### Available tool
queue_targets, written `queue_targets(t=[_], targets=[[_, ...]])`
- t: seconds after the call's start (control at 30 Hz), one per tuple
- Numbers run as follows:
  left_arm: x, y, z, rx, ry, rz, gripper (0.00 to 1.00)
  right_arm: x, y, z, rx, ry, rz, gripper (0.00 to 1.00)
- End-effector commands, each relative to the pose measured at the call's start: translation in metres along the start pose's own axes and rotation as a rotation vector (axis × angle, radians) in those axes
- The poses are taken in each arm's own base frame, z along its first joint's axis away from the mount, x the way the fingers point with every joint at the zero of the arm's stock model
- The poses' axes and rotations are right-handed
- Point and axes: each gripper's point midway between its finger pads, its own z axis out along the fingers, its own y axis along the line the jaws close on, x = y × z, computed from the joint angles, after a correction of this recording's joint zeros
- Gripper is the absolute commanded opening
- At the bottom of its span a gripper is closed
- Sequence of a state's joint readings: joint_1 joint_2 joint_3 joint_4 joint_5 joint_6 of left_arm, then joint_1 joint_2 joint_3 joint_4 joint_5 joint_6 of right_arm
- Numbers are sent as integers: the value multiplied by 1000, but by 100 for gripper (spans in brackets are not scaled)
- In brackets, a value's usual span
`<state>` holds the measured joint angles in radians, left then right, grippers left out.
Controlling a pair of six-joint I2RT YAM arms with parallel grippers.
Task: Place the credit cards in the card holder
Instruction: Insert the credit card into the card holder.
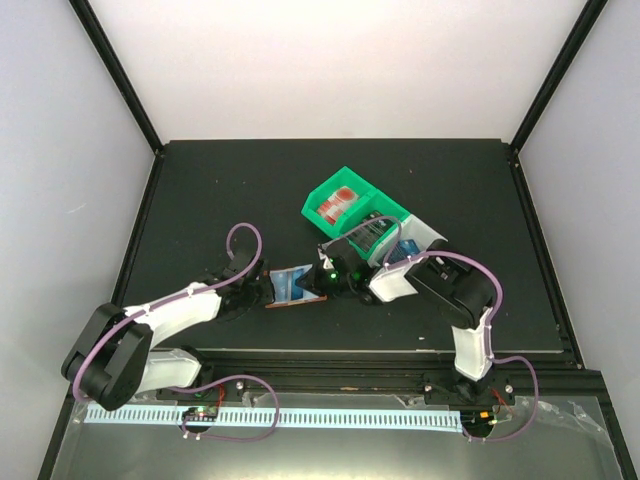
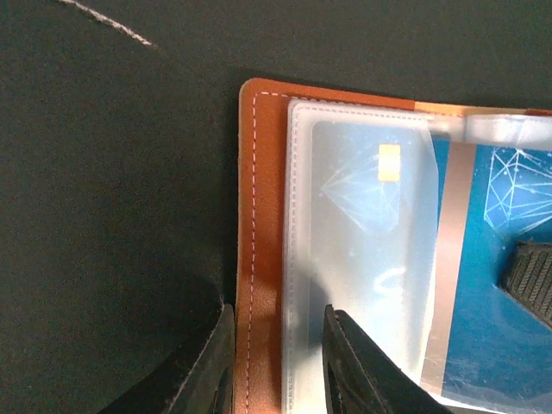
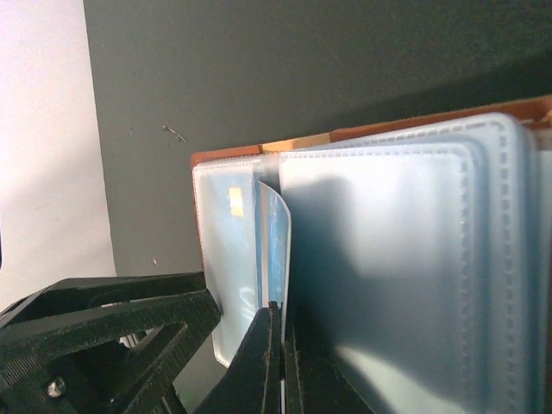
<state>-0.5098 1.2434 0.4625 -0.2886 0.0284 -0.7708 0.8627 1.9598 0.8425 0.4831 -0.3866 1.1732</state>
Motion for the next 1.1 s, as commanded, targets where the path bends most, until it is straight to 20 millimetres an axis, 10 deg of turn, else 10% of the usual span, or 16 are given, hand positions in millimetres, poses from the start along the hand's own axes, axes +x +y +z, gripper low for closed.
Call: queue_targets(t=[0.0, 0.73, 1.07], targets=[[9, 12, 6, -46, 35, -19, 30, 22, -44, -3, 139, 44, 44, 1], [13, 3, 10, -14, 72, -14, 35, 19, -14, 19, 46, 130, -54, 2], [10, 0, 8, 1, 60, -19, 35, 5, -6, -20, 153, 31, -198, 44]])
